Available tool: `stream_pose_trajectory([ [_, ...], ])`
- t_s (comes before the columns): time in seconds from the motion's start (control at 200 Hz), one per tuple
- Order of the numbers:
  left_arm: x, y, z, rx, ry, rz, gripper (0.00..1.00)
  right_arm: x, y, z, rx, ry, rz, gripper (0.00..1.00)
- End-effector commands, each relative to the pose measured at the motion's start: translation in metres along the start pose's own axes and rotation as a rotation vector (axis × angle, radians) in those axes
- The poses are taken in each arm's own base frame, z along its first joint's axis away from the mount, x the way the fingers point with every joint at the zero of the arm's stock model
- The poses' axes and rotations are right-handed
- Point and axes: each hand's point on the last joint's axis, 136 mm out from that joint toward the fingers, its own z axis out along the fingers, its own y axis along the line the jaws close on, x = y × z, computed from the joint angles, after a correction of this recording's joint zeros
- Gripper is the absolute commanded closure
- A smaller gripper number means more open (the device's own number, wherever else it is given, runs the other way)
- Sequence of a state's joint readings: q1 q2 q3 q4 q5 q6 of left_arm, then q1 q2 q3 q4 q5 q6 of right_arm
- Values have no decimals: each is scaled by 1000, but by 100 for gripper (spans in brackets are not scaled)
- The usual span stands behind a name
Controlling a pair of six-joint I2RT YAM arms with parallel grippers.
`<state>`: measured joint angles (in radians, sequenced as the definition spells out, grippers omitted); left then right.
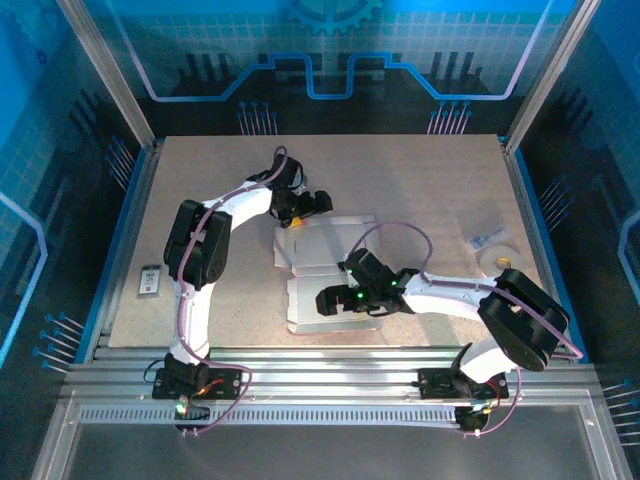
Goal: Fold the paper box
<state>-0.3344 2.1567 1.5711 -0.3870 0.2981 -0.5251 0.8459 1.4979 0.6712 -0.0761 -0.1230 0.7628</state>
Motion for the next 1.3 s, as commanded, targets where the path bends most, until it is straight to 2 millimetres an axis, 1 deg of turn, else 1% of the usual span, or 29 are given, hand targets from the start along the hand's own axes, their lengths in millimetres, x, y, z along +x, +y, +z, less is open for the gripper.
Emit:
stream_pose_trajectory([
  [0.0,19,13,17,-57,69,-40,1,21,-16,10,53,69,5,0],
  [0.145,19,14,17,-61,70,-43,1,19,-14,9,52,71,2,0],
  [0.245,15,9,9,-57,60,-33,1,18,-13,8,56,71,4,0],
  [0.42,4,-5,-20,-41,37,8,1,13,-10,8,66,76,-9,0],
  [0.52,-1,-5,-40,-45,35,26,2,9,-7,6,72,75,-21,0],
  [0.65,1,-2,-63,-59,68,53,3,6,-6,5,78,72,-28,0],
  [0.801,7,6,-87,-91,121,86,12,5,-6,7,75,68,-24,0],
  [0.946,12,21,-108,-129,171,91,17,5,-6,6,73,60,-21,0],
  [1.031,15,29,-116,-124,200,83,20,5,-6,6,71,58,-22,0],
  [1.146,21,45,-119,-120,263,51,24,5,-6,7,69,58,-26,0],
  [1.226,25,53,-116,-110,310,34,24,5,-5,8,64,58,-27,0],
  [1.291,27,64,-111,-123,343,11,27,3,-4,10,61,58,-27,0],
])
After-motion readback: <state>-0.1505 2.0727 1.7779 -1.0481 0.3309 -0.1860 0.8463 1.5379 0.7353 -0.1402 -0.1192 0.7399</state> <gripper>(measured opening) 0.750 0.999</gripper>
